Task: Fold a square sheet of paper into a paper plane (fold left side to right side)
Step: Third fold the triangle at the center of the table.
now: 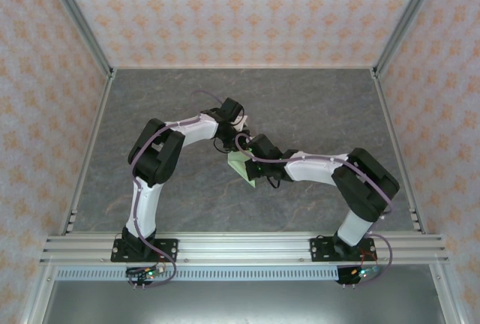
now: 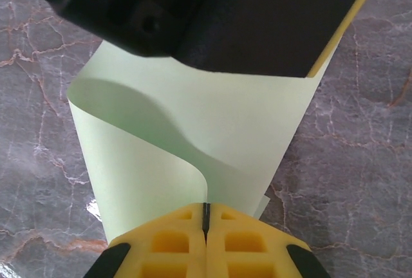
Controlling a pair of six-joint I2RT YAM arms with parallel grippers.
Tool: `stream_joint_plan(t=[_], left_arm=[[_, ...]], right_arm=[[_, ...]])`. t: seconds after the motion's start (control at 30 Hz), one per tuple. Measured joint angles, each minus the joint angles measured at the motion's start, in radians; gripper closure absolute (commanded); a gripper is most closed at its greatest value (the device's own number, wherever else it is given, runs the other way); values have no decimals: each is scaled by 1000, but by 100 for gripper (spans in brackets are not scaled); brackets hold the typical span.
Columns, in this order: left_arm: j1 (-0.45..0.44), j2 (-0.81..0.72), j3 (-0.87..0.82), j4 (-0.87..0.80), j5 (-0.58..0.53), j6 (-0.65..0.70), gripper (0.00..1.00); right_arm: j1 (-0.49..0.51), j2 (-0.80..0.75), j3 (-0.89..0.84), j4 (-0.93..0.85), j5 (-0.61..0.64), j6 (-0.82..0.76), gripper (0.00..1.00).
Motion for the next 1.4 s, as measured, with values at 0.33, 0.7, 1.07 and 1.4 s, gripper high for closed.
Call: stream_joint_plan(t=[0.33,0.7,1.07,1.4], left_arm=[[0,0,0,0,0,0,83],[0,0,0,0,0,0,83],[0,0,0,0,0,0,83],[-1,0,0,0,-1,0,83]], right_arm=[[0,1,2,0,4,8,100],[0,1,2,-2,14,11,100],[0,2,2,-15,26,11,100],[0,31,12,-23,25,11,100]])
